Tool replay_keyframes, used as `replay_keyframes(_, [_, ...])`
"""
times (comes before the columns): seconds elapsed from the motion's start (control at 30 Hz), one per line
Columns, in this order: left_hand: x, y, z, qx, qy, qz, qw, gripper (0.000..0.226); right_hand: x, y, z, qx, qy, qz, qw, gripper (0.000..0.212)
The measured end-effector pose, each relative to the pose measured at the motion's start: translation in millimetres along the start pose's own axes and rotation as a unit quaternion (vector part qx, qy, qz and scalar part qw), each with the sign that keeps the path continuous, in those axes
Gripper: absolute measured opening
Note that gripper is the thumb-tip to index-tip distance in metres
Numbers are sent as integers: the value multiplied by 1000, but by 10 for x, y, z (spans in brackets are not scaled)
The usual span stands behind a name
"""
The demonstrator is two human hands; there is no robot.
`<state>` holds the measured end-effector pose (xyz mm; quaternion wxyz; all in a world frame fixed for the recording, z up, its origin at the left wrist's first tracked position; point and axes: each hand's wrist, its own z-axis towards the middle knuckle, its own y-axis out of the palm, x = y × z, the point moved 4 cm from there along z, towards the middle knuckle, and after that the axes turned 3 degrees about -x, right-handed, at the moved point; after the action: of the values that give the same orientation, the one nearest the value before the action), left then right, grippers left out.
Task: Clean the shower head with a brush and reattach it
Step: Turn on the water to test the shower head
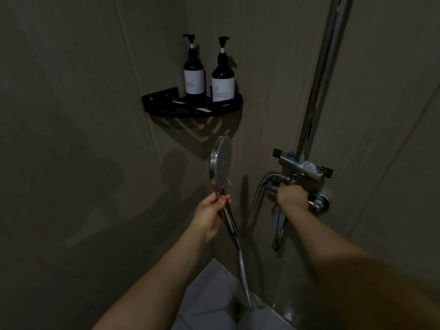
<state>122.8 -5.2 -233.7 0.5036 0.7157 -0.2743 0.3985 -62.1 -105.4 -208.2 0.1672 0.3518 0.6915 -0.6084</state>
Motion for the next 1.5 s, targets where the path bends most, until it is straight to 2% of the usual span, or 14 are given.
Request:
replay_keyframes(0.13, [-46, -39, 39, -2, -2, 6, 1000, 21, 7, -21, -28, 34, -62, -154, 986, 42])
replay_keyframes(0.3, [-92, -58, 60, -1, -17, 15, 1000, 21, -57, -96, 31, 36, -133, -351, 926, 22])
replay_keyframes(0.43, [-98, -28, 73, 0, -23, 19, 1000, 21, -83, -73, 54, 40, -165, -418, 893, 21])
replay_keyframes(0.63, [-143, -18, 91, 7, -23, 36, 999, 22, -166, -34, 75, 52, -223, -461, 858, 21])
replay_keyframes(1.03, [-216, 4, 79, 8, -33, 40, 999, 20, -156, 12, 54, 50, -168, -424, 888, 25])
replay_keyframes(1.23, [-197, 26, 78, 13, -31, 30, 999, 21, -64, -34, 42, 37, -101, -281, 954, 24])
replay_keyframes(1.33, [-196, -3, 86, 20, -26, 30, 999, 22, -46, -43, 29, 28, -80, -218, 972, 26])
replay_keyframes(1.4, [-178, -22, 88, 21, -25, 30, 999, 22, -54, -61, 8, 20, -65, -197, 978, 29])
replay_keyframes(1.5, [-168, -42, 104, 26, -25, 23, 999, 22, -95, -50, -37, 16, -89, -246, 965, 30])
